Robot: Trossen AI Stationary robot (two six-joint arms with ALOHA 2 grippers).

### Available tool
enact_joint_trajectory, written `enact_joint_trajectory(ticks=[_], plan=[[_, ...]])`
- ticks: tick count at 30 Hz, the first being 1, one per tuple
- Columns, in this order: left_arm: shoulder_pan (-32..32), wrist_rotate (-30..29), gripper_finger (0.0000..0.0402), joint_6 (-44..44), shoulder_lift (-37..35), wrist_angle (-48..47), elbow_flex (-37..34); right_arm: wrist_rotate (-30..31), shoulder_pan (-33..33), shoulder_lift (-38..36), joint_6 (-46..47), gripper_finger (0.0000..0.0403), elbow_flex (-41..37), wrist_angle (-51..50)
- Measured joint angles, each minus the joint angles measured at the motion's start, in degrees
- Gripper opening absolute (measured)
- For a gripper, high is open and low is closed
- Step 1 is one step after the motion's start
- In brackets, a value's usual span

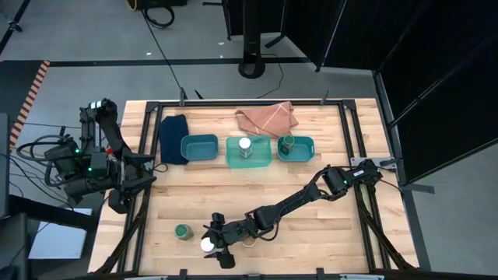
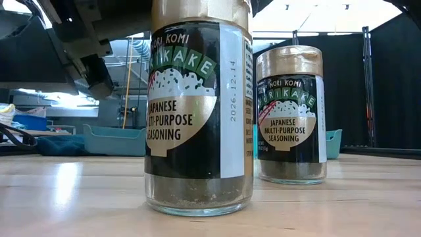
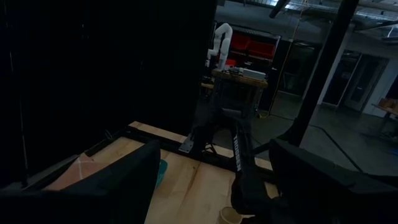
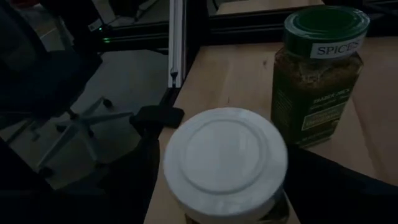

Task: Sort spices by type
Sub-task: Put the white seasoning bottle into the transparent green bin

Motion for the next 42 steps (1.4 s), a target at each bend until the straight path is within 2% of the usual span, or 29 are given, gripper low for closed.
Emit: enact_joint_trajectory(ticks=[23, 33, 42], plan=[[0.02, 0.0, 0.0308, 0.13, 0.0, -0.05, 0.0, 0.19, -0.83, -0.01, 0.39, 0.0255, 0.02, 1.27], [0.02, 0.0, 0.0308, 0.07, 0.0, -0.05, 0.0, 4.71, -0.85, -0.02, 0.41, 0.0217, 0.04, 1.19], [0.02, 0.0, 0.0308, 0.02, 0.0, -0.05, 0.0, 7.27, -0.84, -0.07, 7.37, 0.0216, 0.04, 1.15]])
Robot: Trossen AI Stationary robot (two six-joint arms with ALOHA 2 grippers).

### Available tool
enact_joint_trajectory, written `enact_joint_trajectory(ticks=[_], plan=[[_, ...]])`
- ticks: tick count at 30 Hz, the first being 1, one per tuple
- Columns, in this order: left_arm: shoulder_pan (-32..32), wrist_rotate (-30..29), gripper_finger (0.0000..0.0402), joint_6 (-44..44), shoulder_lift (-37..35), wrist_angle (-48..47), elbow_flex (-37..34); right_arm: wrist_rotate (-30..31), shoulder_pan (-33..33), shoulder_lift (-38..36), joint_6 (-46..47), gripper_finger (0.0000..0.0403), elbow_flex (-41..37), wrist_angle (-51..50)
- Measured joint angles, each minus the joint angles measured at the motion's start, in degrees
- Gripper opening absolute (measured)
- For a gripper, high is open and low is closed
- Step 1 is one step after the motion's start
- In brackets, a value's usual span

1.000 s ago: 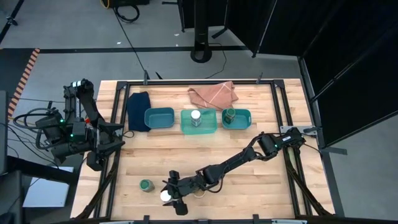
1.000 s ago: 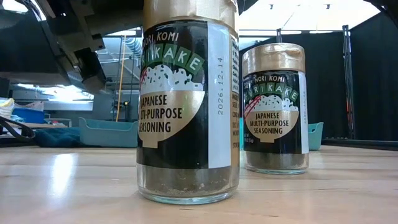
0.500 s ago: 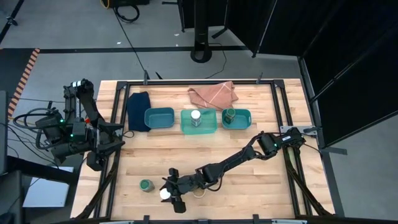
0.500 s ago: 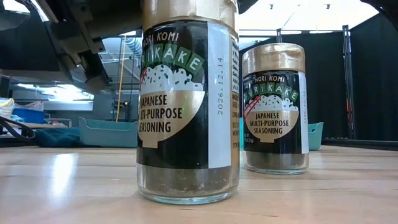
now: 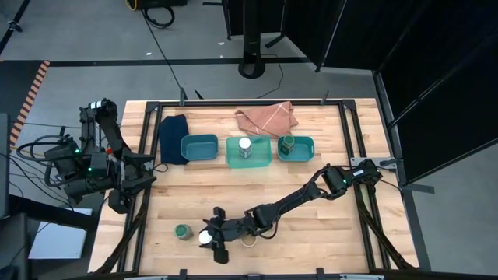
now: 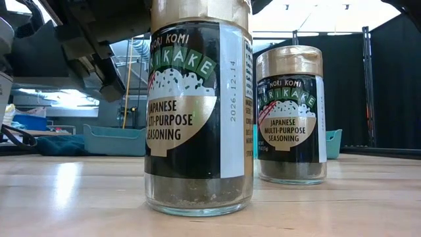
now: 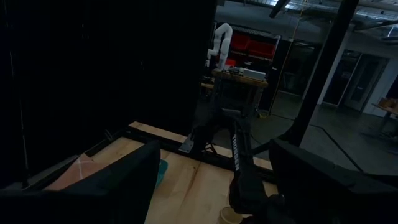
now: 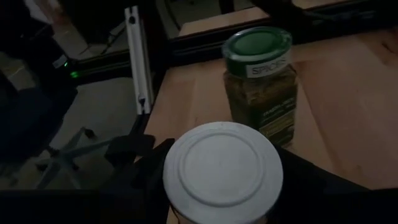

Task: Sort spices by type
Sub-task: Put the white seasoning bottle into the transparent green bin

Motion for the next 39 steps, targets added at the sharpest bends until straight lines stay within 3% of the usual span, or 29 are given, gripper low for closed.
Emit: enact_joint_trajectory(ticks=[19, 31, 39], plan=[[0.0, 0.02, 0.0308, -0.03, 0.0, 0.01, -0.02, 12.42, -0.81, -5.22, -3.67, 0.0215, -0.04, -3.17], [0.0, 0.02, 0.0308, -0.04, 0.0, 0.0, -0.02, 13.89, -3.93, -10.49, -8.53, 0.0215, -0.04, -3.47], [0.0, 0.02, 0.0308, 0.06, 0.0, 0.0, -0.02, 16.85, -7.58, -15.12, -9.31, 0.0217, -0.04, -11.74]])
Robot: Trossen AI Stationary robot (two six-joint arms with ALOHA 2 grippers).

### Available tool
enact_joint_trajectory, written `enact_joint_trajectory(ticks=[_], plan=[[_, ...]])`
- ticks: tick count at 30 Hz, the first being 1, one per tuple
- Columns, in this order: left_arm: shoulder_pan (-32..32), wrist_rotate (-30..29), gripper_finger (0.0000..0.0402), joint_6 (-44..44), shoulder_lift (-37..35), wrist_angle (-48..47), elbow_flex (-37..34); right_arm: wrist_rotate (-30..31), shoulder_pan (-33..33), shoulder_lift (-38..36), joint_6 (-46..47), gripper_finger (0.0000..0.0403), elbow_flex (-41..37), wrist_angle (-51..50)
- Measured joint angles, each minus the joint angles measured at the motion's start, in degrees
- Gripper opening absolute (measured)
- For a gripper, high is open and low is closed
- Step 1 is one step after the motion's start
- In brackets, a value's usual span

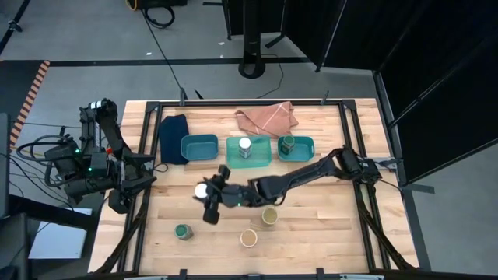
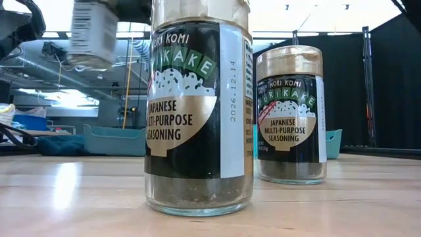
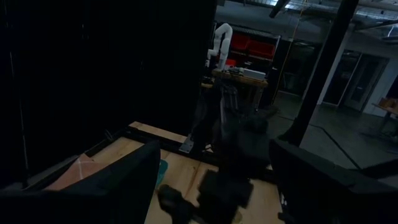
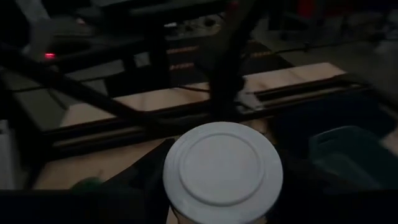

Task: Sort spices by type
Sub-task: Put the white seasoning bottle into the transparent green bin

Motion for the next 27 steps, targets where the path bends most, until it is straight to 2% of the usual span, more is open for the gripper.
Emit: enact_joint_trajectory(ticks=[3, 9, 13, 18, 22, 27], plan=[[0.0, 0.0, 0.0308, 0.16, 0.0, 0.0, 0.0, 0.31, -1.51, -1.98, -1.56, 0.0214, 0.0, -2.48], [0.0, -0.01, 0.0308, 0.21, 0.0, -1.93, 0.0, 5.24, -4.26, -4.94, -3.84, 0.0224, 0.0, -5.16], [0.0, 0.0, 0.0308, 0.07, 0.0, -2.45, 0.0, 7.72, -6.01, -6.49, -4.22, 0.0215, 0.02, -6.62], [0.0, 0.0, 0.0308, -0.13, 0.0, -2.38, 0.0, 8.84, -7.88, -8.08, -4.89, 0.022, 0.02, -8.79], [0.0, 0.0, 0.0308, -1.87, 0.0, -2.37, 0.0, 8.95, -9.29, -10.43, -3.42, 0.0226, 0.02, -13.51], [0.0, 0.0, 0.0308, -3.07, -0.11, -2.32, 0.0, 9.96, -10.8, -14.55, -3.26, 0.0215, 0.02, -21.04]])
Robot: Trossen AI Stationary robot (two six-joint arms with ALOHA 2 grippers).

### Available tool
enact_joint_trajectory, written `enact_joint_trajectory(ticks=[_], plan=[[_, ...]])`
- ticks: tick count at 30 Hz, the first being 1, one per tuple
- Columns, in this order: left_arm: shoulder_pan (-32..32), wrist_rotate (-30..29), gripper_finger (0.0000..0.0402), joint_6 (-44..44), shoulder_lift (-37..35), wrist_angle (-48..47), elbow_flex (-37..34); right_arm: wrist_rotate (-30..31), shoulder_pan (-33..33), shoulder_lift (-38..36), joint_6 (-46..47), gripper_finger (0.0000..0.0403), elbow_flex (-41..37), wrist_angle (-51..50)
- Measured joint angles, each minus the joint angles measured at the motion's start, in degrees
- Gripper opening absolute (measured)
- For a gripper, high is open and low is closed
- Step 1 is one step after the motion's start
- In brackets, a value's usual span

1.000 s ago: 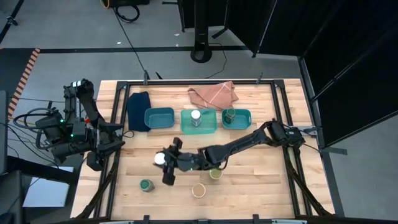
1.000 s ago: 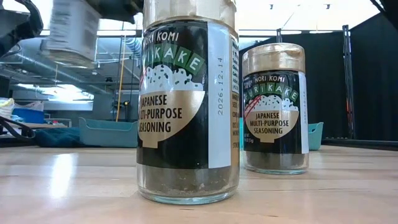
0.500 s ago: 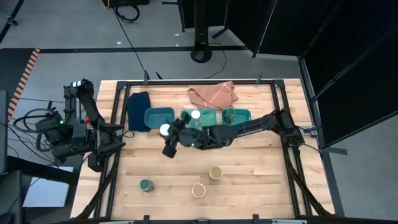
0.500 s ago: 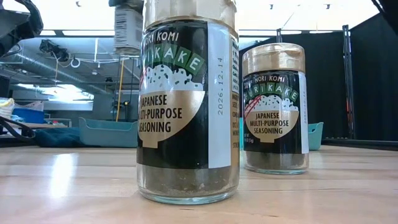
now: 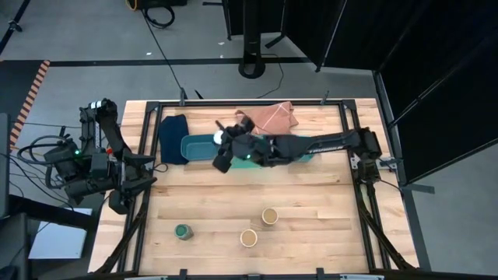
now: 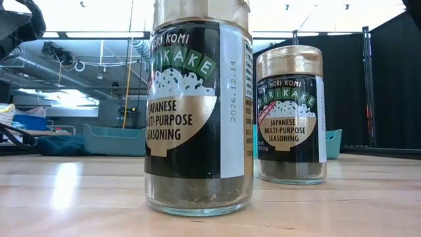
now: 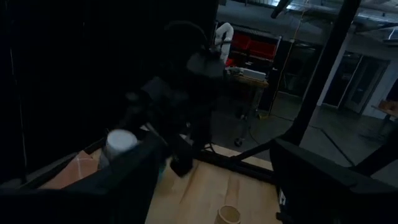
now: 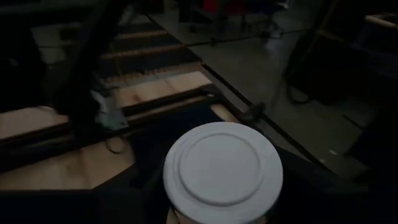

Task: Sort spices by type
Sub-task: Put the white seasoning bottle into the transparent green bin

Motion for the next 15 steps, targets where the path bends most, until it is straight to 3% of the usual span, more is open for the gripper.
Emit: enact_joint_trajectory(ticks=[8, 15], plan=[[0.02, -0.02, 0.0308, 0.0, -0.42, -0.02, 0.0, 0.25, -3.07, -8.67, 2.61, 0.023, 0.02, -15.42], [0.04, 0.0, 0.0308, 0.09, -1.18, -0.16, 0.0, 2.12, -4.6, -16.97, 4.15, 0.0215, 0.04, -29.77]])
